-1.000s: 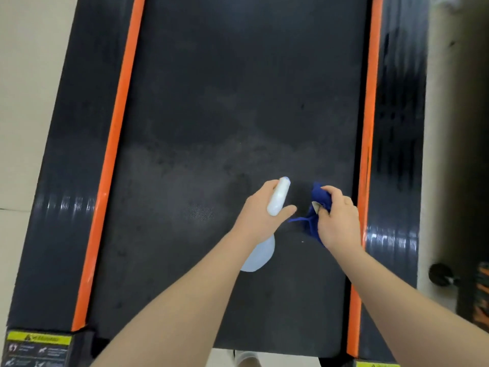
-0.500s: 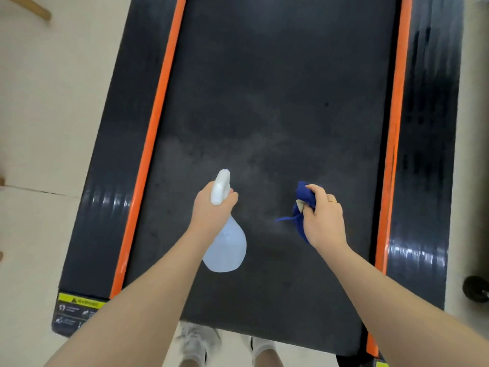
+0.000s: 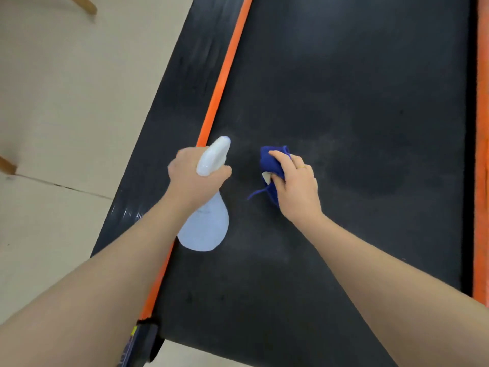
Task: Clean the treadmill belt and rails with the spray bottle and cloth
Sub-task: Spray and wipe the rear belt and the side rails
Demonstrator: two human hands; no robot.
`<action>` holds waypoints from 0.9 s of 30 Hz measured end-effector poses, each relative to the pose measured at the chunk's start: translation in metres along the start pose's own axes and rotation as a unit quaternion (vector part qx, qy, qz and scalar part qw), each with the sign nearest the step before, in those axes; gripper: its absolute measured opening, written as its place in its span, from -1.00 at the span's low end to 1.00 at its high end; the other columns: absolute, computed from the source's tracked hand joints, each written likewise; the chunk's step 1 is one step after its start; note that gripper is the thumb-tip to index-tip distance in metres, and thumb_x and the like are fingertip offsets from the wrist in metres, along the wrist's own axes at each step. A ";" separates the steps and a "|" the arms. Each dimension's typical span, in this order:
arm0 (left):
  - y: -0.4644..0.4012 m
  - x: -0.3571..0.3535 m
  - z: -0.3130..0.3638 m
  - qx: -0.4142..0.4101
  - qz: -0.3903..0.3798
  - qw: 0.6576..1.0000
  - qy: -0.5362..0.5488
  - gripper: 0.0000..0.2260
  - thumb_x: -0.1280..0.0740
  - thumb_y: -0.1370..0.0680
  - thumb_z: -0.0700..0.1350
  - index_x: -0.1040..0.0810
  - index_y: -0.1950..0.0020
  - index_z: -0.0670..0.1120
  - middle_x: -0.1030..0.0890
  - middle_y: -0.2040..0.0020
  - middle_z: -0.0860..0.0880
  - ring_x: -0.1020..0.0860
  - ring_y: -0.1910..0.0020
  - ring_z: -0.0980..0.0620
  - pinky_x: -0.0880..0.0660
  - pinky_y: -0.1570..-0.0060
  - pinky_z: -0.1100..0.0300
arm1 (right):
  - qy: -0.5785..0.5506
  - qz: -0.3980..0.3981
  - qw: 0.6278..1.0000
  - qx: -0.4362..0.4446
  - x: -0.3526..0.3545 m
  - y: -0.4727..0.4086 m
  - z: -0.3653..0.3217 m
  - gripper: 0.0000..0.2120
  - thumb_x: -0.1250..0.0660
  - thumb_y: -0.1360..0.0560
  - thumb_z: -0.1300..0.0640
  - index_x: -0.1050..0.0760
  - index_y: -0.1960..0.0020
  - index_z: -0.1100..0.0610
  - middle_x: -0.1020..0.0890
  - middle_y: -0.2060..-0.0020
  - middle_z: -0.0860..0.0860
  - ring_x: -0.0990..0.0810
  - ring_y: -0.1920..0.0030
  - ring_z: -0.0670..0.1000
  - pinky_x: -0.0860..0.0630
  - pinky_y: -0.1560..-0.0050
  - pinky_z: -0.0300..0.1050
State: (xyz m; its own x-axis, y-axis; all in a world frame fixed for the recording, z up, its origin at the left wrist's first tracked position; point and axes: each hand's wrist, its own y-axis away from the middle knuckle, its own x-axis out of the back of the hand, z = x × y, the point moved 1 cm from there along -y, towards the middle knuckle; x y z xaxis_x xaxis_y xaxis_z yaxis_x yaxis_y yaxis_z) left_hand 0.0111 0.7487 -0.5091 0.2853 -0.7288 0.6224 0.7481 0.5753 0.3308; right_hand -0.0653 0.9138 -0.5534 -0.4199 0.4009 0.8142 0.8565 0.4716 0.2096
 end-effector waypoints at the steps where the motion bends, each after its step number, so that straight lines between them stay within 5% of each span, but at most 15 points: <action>1: -0.009 0.005 -0.006 -0.022 0.004 1.000 0.006 -0.62 -0.32 -0.28 0.07 -0.55 0.04 -0.15 -0.57 0.08 -0.12 -0.55 0.03 -0.11 -0.50 -0.06 -0.12 | 0.004 0.008 1.000 0.018 -0.007 -0.016 -0.008 -0.58 -0.15 -0.59 0.15 -0.26 -0.44 0.00 -0.35 -0.35 0.02 -0.35 -0.20 0.13 -0.34 -0.17 0.00; 6: -0.050 0.012 -0.048 -0.030 -0.023 0.989 0.146 -0.51 -0.38 -0.21 0.16 -0.48 -0.14 0.25 -0.52 -0.22 -0.02 -0.43 -0.28 -0.06 -0.36 -0.32 -0.10 | 0.070 0.000 0.994 0.089 -0.041 -0.092 -0.029 -0.58 -0.20 -0.57 0.13 -0.28 -0.41 -0.03 -0.34 -0.35 0.01 -0.33 -0.22 0.13 -0.36 -0.15 0.01; 13: -0.062 0.005 -0.088 -0.024 -0.055 0.974 0.219 -0.43 -0.39 -0.20 0.18 -0.54 -0.14 -0.04 -0.45 -0.06 -0.23 -0.50 0.07 -0.03 -0.44 0.08 0.06 | 0.193 0.072 0.970 0.127 -0.082 -0.107 -0.028 -0.59 -0.15 -0.57 0.16 -0.28 -0.41 0.02 -0.30 -0.37 0.06 -0.35 -0.14 0.14 -0.29 -0.02 -0.06; 17: -0.061 0.001 -0.089 -0.025 -0.058 0.977 0.203 -0.46 -0.39 -0.24 0.22 -0.50 -0.09 -0.06 -0.45 -0.17 -0.30 -0.34 -0.33 -0.35 -0.34 -0.28 -0.28 | 0.149 0.002 0.960 0.236 -0.082 -0.081 -0.027 -0.60 -0.20 -0.53 0.16 -0.37 -0.36 0.00 -0.38 -0.31 0.06 -0.39 -0.04 0.14 -0.39 -0.06 -0.01; 19: -0.060 -0.002 -0.089 -0.053 -0.048 0.976 0.205 -0.50 -0.36 -0.25 0.22 -0.49 -0.12 0.04 -0.50 -0.17 -0.12 -0.24 -0.41 -0.32 -0.22 -0.37 -0.30 | 0.172 0.008 0.959 0.225 -0.079 -0.087 -0.028 -0.60 -0.18 -0.53 0.14 -0.36 -0.36 -0.05 -0.38 -0.28 0.04 -0.38 -0.07 0.13 -0.38 -0.07 -0.04; 24: -0.062 0.000 -0.089 -0.110 -0.052 0.974 0.191 -0.74 -0.32 -0.29 0.18 -0.48 0.14 0.07 -0.47 0.13 0.04 -0.43 -0.05 -0.11 -0.30 -0.29 -0.31 | 0.178 0.099 0.977 0.062 -0.071 -0.138 -0.043 -0.63 -0.15 -0.55 0.14 -0.36 -0.35 -0.05 -0.35 -0.23 0.09 -0.38 -0.11 0.15 -0.35 -0.01 -0.03; 27: -0.062 -0.005 -0.085 -0.165 -0.020 0.976 0.138 -0.74 -0.26 -0.31 0.22 -0.47 0.12 0.12 -0.47 0.11 0.10 -0.44 -0.18 -0.18 -0.23 -0.34 -0.26 | 0.136 0.034 0.980 0.141 -0.086 -0.110 -0.048 -0.65 -0.19 -0.53 0.13 -0.41 -0.30 -0.04 -0.36 -0.18 0.09 -0.44 -0.06 0.15 -0.39 0.06 -0.05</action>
State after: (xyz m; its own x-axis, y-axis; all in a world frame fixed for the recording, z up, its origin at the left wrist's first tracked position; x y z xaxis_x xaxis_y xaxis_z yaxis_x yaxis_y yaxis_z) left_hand 0.0148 0.6850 -0.5927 0.3683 -0.8472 0.3830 0.9012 0.4266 0.0771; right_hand -0.1088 0.7895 -0.6207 -0.2365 0.2331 0.9433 0.7469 0.6646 0.0230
